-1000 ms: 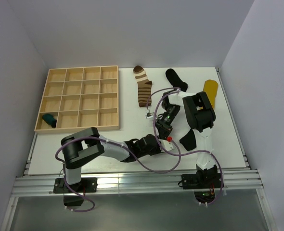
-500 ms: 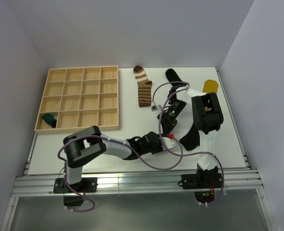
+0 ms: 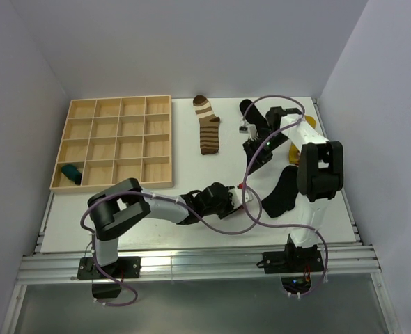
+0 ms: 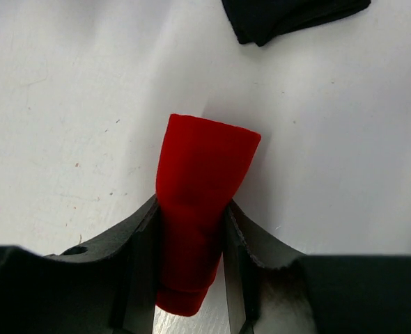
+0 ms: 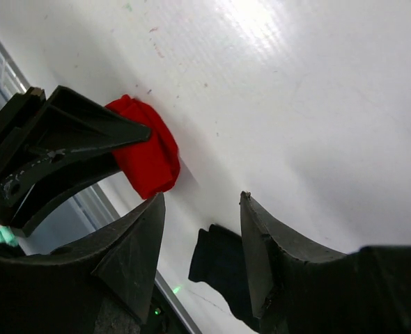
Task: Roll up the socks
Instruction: Pick up the sock at the center of the board, then place the sock in the storage box.
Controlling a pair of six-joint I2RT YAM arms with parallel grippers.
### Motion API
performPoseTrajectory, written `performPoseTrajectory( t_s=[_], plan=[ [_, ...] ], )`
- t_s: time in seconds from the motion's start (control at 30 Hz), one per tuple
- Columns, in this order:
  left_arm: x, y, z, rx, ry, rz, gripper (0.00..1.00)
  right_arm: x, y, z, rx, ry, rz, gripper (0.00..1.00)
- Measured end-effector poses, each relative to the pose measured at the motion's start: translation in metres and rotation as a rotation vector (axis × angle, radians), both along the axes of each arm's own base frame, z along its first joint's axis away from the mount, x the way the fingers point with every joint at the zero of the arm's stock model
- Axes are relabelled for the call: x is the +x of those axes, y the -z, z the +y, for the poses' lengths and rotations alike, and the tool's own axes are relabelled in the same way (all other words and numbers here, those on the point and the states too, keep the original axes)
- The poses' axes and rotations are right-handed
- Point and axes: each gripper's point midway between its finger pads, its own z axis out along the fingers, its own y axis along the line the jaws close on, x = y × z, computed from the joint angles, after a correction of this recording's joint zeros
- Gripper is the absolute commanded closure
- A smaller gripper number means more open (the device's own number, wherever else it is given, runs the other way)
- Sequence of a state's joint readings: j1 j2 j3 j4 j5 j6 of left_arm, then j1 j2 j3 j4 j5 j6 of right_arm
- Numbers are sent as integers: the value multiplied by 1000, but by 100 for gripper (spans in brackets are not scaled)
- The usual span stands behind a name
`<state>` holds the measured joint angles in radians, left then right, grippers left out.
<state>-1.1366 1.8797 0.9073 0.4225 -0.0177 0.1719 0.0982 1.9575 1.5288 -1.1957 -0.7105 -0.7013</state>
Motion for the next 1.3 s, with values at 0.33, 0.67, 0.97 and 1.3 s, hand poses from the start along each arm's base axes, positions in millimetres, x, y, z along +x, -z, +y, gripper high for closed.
performPoseTrajectory(
  t_s=[0.33, 0.67, 0.97, 1.3],
  plan=[
    [27, -12, 22, -71, -136, 154, 100, 23, -5, -14, -13, 111, -45, 46],
    [65, -70, 48, -260, -270, 269, 100, 37, -30, -19, -26, 151, -142, 46],
    [114, -143, 110, -447, -491, 266, 100, 45, -34, -24, -60, 185, -177, 46],
    [175, -204, 289, -468, -1163, 31, 100, 62, -40, -30, -98, 226, -231, 46]
  ],
)
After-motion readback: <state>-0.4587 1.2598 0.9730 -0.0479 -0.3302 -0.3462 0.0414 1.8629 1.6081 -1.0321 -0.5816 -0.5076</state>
